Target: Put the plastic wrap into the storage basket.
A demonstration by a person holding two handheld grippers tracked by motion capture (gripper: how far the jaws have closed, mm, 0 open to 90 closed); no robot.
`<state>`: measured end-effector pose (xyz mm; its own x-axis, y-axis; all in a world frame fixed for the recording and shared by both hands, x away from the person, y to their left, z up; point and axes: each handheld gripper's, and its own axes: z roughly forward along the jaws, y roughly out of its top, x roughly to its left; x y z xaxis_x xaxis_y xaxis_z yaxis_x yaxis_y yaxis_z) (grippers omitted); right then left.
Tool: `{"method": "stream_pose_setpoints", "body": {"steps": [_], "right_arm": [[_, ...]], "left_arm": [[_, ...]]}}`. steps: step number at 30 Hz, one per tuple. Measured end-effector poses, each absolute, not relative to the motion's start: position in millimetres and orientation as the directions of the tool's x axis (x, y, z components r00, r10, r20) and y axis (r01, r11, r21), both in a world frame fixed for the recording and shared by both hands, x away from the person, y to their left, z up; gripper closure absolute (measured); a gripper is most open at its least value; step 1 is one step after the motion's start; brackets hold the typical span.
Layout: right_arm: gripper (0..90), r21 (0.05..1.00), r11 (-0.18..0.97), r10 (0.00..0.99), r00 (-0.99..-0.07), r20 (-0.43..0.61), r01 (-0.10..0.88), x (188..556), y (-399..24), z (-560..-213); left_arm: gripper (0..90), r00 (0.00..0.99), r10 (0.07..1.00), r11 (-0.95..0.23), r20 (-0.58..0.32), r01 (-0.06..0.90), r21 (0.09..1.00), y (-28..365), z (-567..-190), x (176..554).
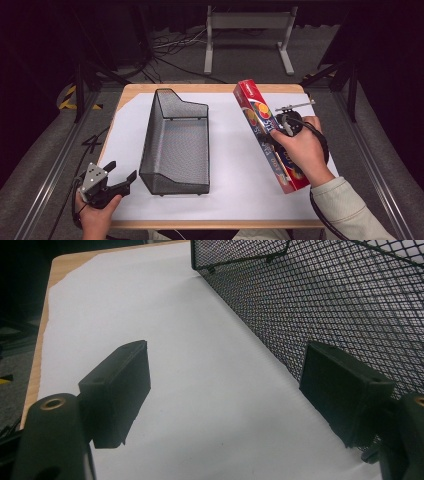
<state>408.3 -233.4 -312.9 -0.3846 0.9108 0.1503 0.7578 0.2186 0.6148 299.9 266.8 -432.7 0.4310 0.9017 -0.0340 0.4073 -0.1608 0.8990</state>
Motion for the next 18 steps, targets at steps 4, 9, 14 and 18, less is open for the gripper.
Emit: {"method": "stream_pose_setpoints", "body": {"steps": [4, 9, 14, 18], "right_arm": [[39.7, 0.614, 0.253, 0.9, -0.415, 0.134, 0.747, 410, -215, -307], [39.7, 0.62, 0.278, 0.881, -0.452, 0.14, 0.734, 413, -194, -300], [39.7, 0.623, 0.298, 0.864, -0.482, 0.147, 0.724, 414, -176, -295], [39.6, 0.619, 0.288, 0.855, -0.487, 0.177, 0.73, 415, -166, -292]], "left_arm": [[21.1, 0.432, 0.901, -0.161, -0.035, 0.409, 0.898, 268, -433, 300], [21.1, 0.435, 0.9, -0.162, -0.034, 0.406, 0.899, 267, -433, 300], [21.0, 0.437, 0.899, -0.159, -0.038, 0.406, 0.9, 267, -433, 300], [21.0, 0.44, 0.897, -0.16, -0.039, 0.406, 0.9, 267, -433, 301]]}}
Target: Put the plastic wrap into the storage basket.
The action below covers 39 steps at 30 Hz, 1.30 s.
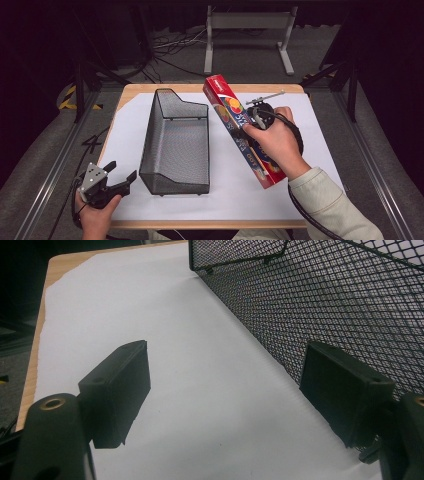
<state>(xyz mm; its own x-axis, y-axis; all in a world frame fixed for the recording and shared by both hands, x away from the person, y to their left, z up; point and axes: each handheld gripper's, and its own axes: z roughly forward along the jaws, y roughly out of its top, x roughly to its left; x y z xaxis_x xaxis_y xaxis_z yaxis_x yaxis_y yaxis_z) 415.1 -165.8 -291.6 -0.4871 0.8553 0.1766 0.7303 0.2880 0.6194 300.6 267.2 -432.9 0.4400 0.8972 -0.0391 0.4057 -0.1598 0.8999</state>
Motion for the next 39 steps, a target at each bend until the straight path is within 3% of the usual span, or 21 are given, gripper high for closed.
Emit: {"method": "stream_pose_setpoints", "body": {"steps": [3, 16, 39], "right_arm": [[39.6, 0.609, 0.268, 0.843, -0.487, 0.226, 0.746, 418, -161, -290], [39.5, 0.61, 0.288, 0.832, -0.508, 0.223, 0.739, 416, -124, -280], [39.2, 0.583, 0.331, 0.8, -0.549, 0.243, 0.742, 423, -67, -294]], "left_arm": [[21.0, 0.439, 0.898, -0.154, -0.043, 0.405, 0.901, 267, -433, 301], [21.0, 0.451, 0.891, -0.155, -0.047, 0.399, 0.904, 266, -432, 303], [21.0, 0.463, 0.885, -0.16, -0.044, 0.392, 0.906, 263, -431, 306]]}}
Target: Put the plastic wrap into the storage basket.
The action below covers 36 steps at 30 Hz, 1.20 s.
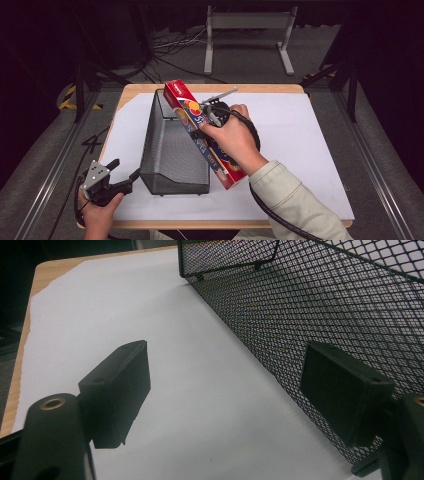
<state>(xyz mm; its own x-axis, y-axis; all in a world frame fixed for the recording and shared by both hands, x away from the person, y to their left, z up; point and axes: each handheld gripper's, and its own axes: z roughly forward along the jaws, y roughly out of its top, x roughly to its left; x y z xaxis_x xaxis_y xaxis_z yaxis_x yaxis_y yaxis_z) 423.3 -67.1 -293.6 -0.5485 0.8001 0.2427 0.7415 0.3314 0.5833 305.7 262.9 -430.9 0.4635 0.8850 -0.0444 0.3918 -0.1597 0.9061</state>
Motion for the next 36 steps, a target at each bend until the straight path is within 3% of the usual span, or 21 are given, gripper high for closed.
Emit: {"method": "stream_pose_setpoints", "body": {"steps": [12, 36], "right_arm": [[39.0, 0.551, 0.314, 0.808, -0.522, 0.272, 0.773, 429, -39, -316], [38.4, 0.476, 0.353, 0.846, -0.492, 0.205, 0.805, 442, -19, -343]], "left_arm": [[21.0, 0.452, 0.89, -0.149, -0.048, 0.391, 0.908, 267, -431, 301], [21.1, 0.466, 0.884, -0.18, -0.017, 0.374, 0.91, 263, -428, 301]]}}
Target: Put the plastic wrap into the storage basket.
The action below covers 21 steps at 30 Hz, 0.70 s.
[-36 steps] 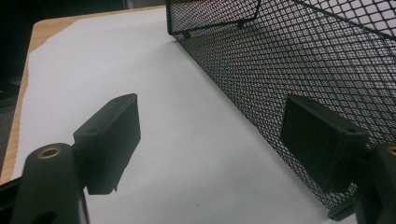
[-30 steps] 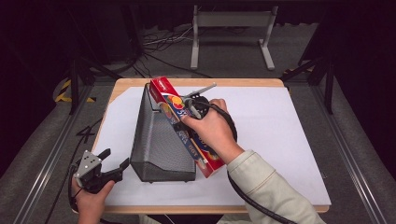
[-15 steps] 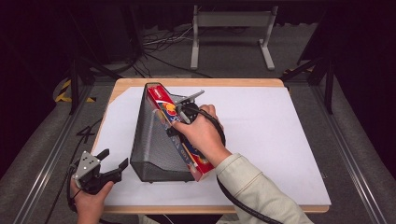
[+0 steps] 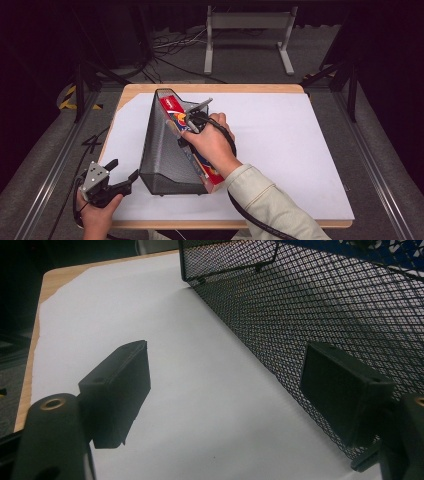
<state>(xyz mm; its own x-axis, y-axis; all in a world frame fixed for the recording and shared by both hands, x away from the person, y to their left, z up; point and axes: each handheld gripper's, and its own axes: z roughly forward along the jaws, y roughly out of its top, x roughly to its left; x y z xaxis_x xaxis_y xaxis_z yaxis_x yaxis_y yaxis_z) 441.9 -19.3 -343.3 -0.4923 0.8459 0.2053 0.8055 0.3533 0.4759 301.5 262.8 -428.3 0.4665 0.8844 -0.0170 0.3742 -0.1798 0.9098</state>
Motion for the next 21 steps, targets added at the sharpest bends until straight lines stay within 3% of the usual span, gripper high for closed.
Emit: {"method": "stream_pose_setpoints", "body": {"steps": [11, 21], "right_arm": [[37.7, 0.444, 0.382, 0.859, -0.488, 0.152, 0.811, 442, -10, -342], [37.2, 0.354, 0.423, 0.867, -0.486, 0.11, 0.834, 448, -4, -354]], "left_arm": [[21.1, 0.465, 0.885, -0.18, -0.015, 0.372, 0.911, 263, -428, 301], [21.1, 0.466, 0.885, -0.181, -0.016, 0.375, 0.909, 264, -429, 300]]}}
